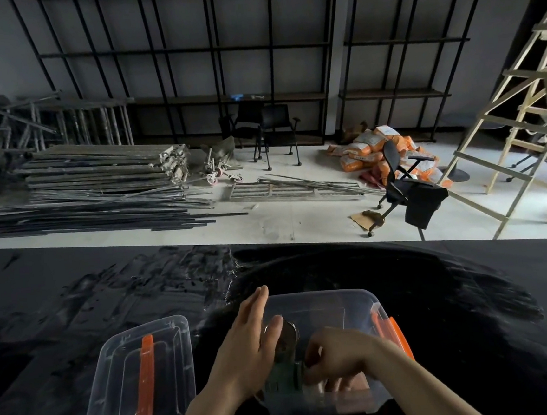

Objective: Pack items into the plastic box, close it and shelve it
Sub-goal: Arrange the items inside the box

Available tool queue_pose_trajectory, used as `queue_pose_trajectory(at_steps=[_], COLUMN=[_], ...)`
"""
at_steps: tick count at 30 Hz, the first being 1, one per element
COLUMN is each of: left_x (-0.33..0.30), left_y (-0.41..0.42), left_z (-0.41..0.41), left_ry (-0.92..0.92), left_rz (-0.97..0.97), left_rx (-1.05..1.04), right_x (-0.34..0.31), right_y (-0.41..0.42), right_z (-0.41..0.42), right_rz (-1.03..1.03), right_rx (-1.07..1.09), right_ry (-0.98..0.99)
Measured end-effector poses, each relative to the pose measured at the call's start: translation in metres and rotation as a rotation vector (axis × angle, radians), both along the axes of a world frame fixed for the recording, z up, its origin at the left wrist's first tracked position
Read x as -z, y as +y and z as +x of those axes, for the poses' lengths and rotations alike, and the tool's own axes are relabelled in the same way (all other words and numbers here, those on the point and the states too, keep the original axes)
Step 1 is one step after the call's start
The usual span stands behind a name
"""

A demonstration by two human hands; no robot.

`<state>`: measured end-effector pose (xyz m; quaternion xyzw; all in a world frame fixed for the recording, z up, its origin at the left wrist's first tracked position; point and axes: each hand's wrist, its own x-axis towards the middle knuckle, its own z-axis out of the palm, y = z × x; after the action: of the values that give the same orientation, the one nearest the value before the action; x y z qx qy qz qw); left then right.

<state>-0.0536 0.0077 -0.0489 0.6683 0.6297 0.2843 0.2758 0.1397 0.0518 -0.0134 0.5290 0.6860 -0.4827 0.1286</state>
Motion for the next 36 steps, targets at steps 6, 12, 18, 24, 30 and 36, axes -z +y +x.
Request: queue_pose_trajectory(at_steps=[6, 12, 18, 24, 30, 36], left_x=[0.002, 0.001, 0.002, 0.0, 0.006, 0.027], left_y=[0.0, -0.001, 0.002, -0.007, -0.039, -0.082], left_z=[0.002, 0.0, 0.003, -0.017, -0.113, -0.173], left_ry=[-0.111, -0.105, -0.022, -0.036, 0.016, 0.093], left_rz=[0.031, 0.032, 0.041, 0.155, 0.178, -0.136], left_rx=[-0.017, -0.018, 0.026, -0.131, -0.635, -0.92], right_x=[-0.018, -0.027, -0.034, -0.051, -0.047, 0.012], right_y=[-0.003, -0.012, -0.018, -0.023, -0.043, -0.048], right_z=[0.002, -0.019, -0.019, -0.05, -0.132, -0.204], right_rz=[-0.015, 0.096, 0.254, 0.861, 0.859, 0.523], right_rx=[0.158, 0.156, 0.064, 0.136, 0.087, -0.004], right_ry=[0.202, 0.233, 0.145, 0.192, 0.437, 0.154])
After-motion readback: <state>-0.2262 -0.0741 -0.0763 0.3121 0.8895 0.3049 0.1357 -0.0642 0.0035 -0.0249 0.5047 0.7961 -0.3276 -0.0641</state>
